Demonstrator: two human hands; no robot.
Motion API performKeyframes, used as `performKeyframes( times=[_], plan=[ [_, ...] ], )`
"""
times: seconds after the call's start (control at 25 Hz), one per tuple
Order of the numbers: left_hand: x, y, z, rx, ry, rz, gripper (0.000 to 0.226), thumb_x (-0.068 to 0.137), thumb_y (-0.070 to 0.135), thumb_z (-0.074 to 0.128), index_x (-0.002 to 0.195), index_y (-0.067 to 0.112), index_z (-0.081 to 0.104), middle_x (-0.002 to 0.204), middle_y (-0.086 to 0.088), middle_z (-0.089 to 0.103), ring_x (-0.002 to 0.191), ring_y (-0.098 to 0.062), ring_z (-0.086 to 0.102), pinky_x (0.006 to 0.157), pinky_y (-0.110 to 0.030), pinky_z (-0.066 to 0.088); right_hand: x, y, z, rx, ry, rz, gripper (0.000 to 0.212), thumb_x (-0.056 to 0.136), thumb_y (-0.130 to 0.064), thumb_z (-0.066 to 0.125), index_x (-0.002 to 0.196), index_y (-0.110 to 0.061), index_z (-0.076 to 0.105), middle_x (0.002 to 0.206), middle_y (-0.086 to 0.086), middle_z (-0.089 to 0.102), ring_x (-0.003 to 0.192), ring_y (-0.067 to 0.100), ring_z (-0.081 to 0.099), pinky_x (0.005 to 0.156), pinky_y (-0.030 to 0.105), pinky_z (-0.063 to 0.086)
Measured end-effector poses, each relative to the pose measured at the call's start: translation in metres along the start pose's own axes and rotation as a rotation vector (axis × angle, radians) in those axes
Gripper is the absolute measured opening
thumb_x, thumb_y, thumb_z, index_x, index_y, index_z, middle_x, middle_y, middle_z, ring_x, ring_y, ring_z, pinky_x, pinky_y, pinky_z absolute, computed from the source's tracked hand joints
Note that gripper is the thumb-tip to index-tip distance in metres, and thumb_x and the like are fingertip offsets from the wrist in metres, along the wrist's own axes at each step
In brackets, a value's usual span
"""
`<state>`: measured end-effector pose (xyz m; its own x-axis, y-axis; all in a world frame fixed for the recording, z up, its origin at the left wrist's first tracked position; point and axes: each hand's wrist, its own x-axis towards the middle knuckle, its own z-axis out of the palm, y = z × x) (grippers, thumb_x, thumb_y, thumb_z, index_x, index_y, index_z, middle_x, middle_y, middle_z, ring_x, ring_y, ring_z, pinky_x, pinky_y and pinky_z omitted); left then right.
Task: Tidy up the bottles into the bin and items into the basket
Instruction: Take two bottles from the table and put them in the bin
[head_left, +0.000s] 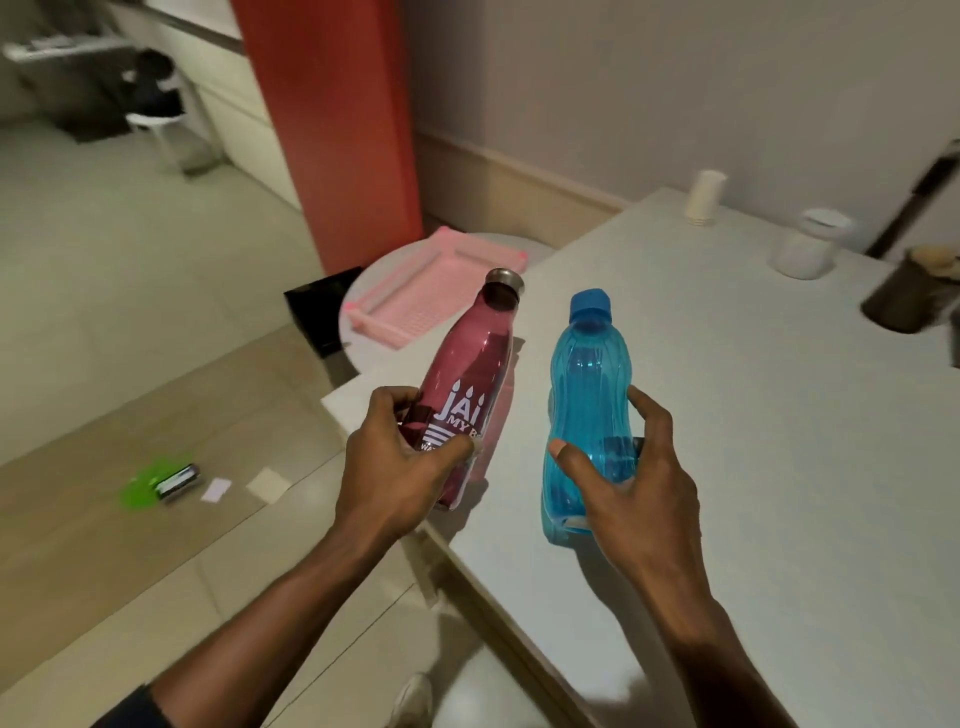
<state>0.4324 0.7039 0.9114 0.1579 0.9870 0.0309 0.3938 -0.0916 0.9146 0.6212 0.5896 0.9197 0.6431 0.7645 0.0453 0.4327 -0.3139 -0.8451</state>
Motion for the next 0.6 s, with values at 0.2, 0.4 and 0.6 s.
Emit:
performKeyframes(
  times=[0.2,0.4,0.6],
  plan=[
    [-0.009,-0.034,-0.054,-0.059,0.123,0.006,0.086,0.056,0.056,0.082,0.132,0.028,0.054,0.117,0.013,0.067,0.091,0.001,0.070,0.066,-0.012,0.059,-0.023,-0.033,0.054,0.001,-0.146,-0.095,0.090,0.079,-0.065,0.073,0.151,-0.045,0.024,0.135,-0.007,0.057,0.110,0.016,0.065,0.091,0.046,0.062],
    [-0.010,-0.082,-0.131,-0.137,0.201,-0.013,0.080,0.054,0.046,0.091,0.125,0.028,0.060,0.111,0.012,0.072,0.092,0.000,0.071,0.059,-0.013,0.056,-0.051,-0.071,0.117,-0.003,-0.230,-0.149,0.091,0.078,-0.066,0.074,0.151,-0.045,0.023,0.134,-0.008,0.058,0.108,0.017,0.067,0.087,0.045,0.064],
    [-0.009,-0.139,-0.223,-0.137,0.229,-0.054,0.072,0.049,0.051,0.090,0.114,0.041,0.061,0.104,0.029,0.071,0.088,0.002,0.072,0.065,-0.013,0.056,-0.091,-0.113,0.201,0.028,-0.214,-0.187,0.089,0.078,-0.065,0.076,0.149,-0.041,0.027,0.117,-0.011,0.062,0.092,0.003,0.066,0.072,0.026,0.057]
  ],
)
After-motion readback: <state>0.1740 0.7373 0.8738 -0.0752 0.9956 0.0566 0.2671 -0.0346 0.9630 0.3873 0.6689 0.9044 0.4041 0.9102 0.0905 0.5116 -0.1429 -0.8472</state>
